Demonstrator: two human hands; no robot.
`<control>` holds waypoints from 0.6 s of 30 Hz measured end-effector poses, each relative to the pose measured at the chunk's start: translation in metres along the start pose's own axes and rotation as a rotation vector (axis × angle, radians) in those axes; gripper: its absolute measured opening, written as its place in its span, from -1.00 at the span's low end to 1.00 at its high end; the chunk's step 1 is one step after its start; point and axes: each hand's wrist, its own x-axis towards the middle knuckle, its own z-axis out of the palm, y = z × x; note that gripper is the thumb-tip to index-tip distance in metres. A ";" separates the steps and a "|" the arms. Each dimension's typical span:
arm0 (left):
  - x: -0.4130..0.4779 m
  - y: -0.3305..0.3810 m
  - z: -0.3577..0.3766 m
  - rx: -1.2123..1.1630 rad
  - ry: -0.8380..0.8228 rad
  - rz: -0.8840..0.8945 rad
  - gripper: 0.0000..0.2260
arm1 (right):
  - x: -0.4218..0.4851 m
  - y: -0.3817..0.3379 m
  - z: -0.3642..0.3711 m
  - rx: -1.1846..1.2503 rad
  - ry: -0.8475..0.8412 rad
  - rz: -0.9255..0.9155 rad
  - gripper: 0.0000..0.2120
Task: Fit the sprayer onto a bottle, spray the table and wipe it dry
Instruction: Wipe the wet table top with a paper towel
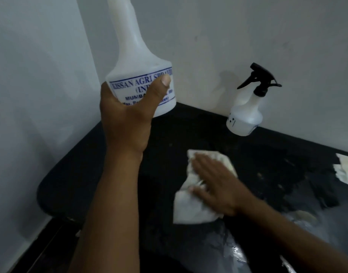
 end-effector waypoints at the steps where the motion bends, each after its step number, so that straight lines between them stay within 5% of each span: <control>1: 0.000 0.000 -0.001 -0.001 -0.005 0.003 -0.52 | 0.005 0.025 -0.007 -0.001 -0.007 0.105 -0.18; 7: 0.004 -0.001 0.002 -0.014 -0.015 0.010 -0.52 | 0.010 0.062 -0.018 -0.063 -0.063 0.398 -0.02; 13: -0.001 -0.003 0.009 -0.020 -0.120 0.047 -0.38 | -0.062 -0.059 0.020 -0.093 -0.002 -0.144 -0.12; 18: -0.011 -0.008 0.014 -0.026 -0.140 0.056 -0.37 | -0.061 -0.022 0.011 -0.008 0.014 -0.088 -0.26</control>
